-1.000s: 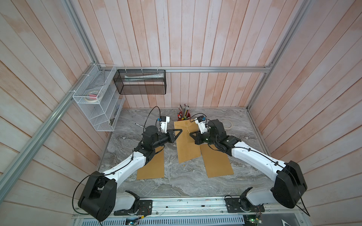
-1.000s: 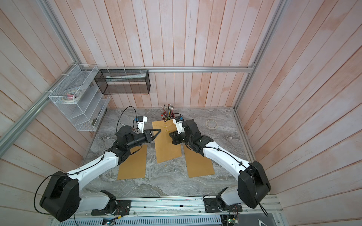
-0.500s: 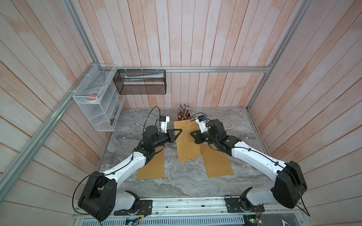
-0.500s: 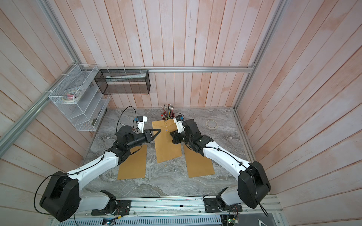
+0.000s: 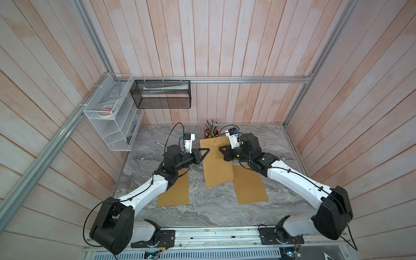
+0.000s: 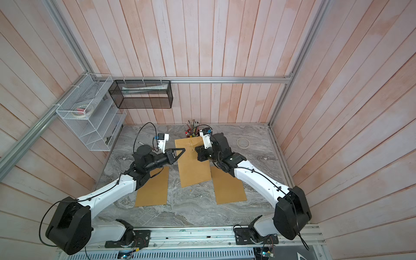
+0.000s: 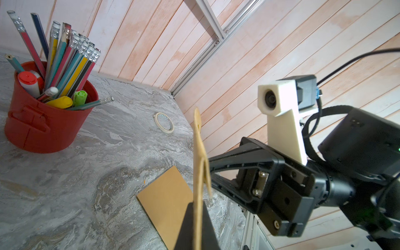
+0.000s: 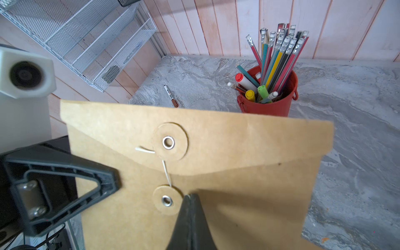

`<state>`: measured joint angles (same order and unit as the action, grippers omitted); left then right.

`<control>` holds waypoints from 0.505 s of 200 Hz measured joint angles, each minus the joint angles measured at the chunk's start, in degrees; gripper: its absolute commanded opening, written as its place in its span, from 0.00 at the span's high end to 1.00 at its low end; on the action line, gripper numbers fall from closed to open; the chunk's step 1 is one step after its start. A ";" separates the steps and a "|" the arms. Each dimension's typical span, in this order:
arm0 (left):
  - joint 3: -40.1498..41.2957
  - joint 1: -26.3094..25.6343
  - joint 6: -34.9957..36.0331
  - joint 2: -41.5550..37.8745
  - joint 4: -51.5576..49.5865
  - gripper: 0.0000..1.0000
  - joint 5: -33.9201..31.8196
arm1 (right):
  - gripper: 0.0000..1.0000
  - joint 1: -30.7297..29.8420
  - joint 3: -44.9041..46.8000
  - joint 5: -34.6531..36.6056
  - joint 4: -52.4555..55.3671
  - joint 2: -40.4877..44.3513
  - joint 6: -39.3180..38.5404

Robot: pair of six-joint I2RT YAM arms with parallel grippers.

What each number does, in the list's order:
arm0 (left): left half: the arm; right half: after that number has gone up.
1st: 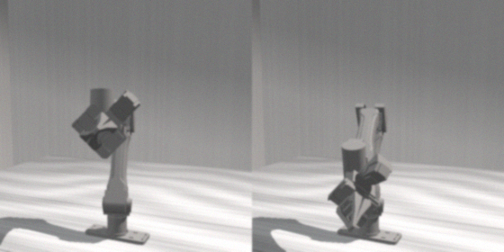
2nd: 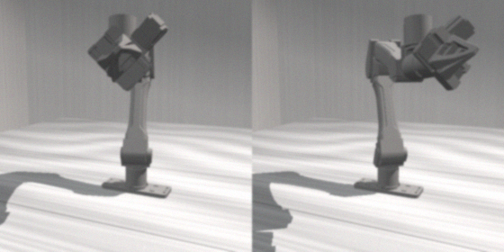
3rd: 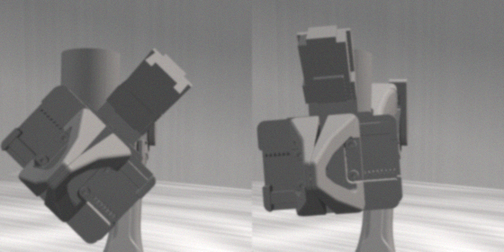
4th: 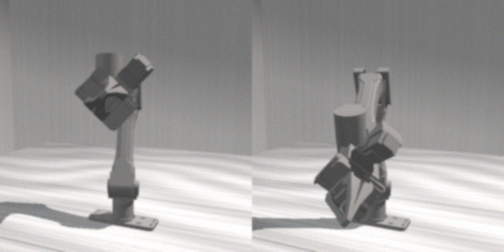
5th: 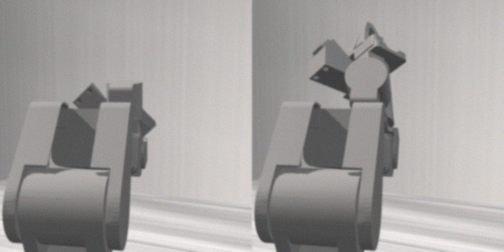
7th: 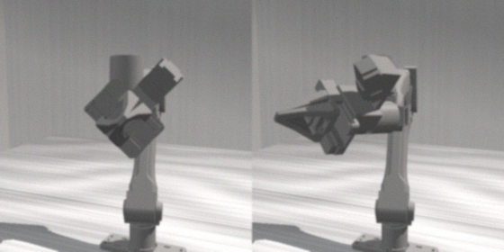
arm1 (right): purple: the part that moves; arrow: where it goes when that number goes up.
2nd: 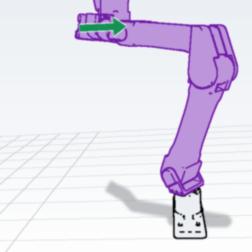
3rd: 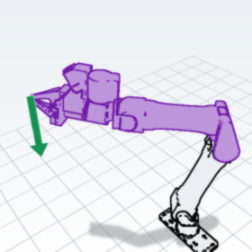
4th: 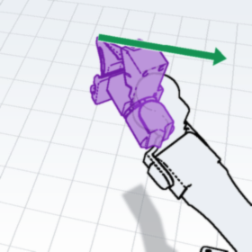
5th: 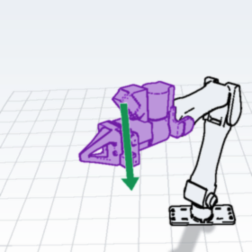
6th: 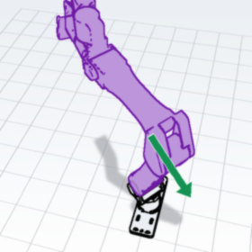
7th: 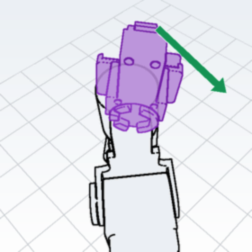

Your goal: Open the file bag

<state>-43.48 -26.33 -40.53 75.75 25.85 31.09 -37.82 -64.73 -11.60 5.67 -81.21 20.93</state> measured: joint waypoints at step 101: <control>0.33 0.00 -0.22 0.00 0.74 1.00 0.17 | 1.00 0.00 -2.51 0.17 1.73 0.00 -0.68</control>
<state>-43.16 -26.33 -40.75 75.75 26.59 31.27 -37.82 -67.24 -11.42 7.40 -81.21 20.25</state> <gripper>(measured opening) 0.051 0.042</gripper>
